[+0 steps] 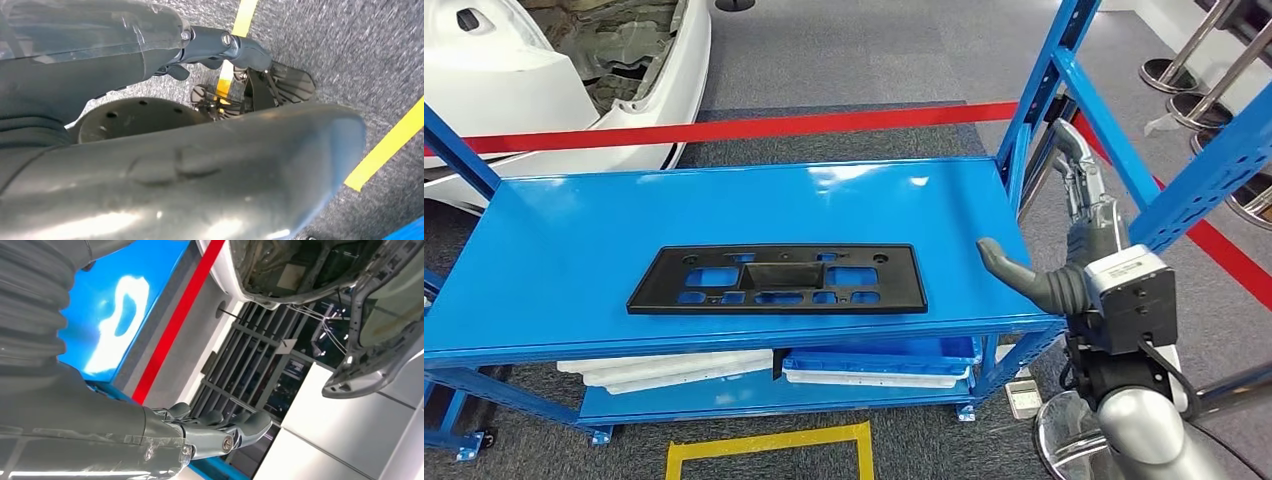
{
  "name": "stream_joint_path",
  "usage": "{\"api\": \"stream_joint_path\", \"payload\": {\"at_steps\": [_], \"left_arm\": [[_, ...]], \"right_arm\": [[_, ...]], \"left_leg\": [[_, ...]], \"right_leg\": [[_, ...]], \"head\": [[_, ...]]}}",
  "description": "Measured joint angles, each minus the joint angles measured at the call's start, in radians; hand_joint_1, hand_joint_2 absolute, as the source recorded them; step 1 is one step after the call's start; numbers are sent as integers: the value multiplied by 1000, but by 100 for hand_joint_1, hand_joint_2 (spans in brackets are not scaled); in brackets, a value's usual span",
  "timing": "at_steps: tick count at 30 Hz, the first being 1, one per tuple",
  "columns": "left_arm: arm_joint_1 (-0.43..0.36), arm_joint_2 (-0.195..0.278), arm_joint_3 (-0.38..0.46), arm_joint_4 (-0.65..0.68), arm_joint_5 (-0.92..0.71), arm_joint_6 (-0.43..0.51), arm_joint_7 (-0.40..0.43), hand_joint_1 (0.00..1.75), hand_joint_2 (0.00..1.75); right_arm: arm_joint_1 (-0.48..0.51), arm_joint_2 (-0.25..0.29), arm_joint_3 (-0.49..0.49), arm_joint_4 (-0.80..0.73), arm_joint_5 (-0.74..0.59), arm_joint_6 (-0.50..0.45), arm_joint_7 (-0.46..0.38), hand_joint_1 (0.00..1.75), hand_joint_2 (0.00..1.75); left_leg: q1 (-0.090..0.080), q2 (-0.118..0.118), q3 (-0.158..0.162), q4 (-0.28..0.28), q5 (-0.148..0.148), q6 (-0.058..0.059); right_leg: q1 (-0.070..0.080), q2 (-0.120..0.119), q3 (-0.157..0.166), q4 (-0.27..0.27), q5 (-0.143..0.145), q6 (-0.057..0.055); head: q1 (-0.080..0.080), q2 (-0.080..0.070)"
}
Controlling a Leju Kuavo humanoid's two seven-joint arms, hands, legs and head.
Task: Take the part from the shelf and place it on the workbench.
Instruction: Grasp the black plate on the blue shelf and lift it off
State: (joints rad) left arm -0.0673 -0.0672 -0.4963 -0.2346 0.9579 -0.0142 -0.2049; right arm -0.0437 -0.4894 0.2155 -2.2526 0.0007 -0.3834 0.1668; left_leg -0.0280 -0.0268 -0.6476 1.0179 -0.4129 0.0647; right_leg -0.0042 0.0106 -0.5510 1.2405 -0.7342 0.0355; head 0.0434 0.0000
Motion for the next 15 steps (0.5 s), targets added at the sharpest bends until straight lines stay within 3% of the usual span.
{"api": "stream_joint_path", "payload": {"at_steps": [1,2,4,6,10,12,15], "left_arm": [[0,0,0,0,1,0,-1,0,0],[0,0,-1,0,1,2,-2,0,0],[0,0,-1,0,4,6,-5,0,0],[0,-1,-1,0,7,9,-6,0,0],[0,-3,-1,0,21,12,-10,0,0],[-1,-3,-1,0,31,9,-11,0,0],[-1,-3,-4,0,44,4,-9,0,0]], "right_arm": [[1,0,0,0,0,0,0,0,175],[2,0,0,0,0,0,0,0,175],[2,0,0,0,0,0,0,0,175],[0,0,0,0,0,2,1,0,175],[-17,-6,3,0,48,54,70,0,175],[-41,-17,10,0,148,133,180,0,175],[-107,-48,41,0,360,322,401,0,175]], "left_leg": [[-1,0,0,3,-2,1],[-2,0,0,6,-5,1],[-3,0,0,14,-10,0],[-5,-1,0,20,-12,-5],[-5,-1,0,18,-13,-15],[-4,-1,1,17,-15,-17],[-2,-1,2,15,-8,-23]], "right_leg": [[-1,0,-17,17,9,2],[-1,0,-16,-2,38,2],[1,-1,25,-123,119,-5],[7,-2,59,-214,166,-19],[11,0,60,-236,170,-38],[10,1,61,-239,169,-41],[12,1,61,-238,172,-45]], "head": [[2,0],[3,0],[5,0],[6,0],[7,0],[6,0],[6,0]]}}
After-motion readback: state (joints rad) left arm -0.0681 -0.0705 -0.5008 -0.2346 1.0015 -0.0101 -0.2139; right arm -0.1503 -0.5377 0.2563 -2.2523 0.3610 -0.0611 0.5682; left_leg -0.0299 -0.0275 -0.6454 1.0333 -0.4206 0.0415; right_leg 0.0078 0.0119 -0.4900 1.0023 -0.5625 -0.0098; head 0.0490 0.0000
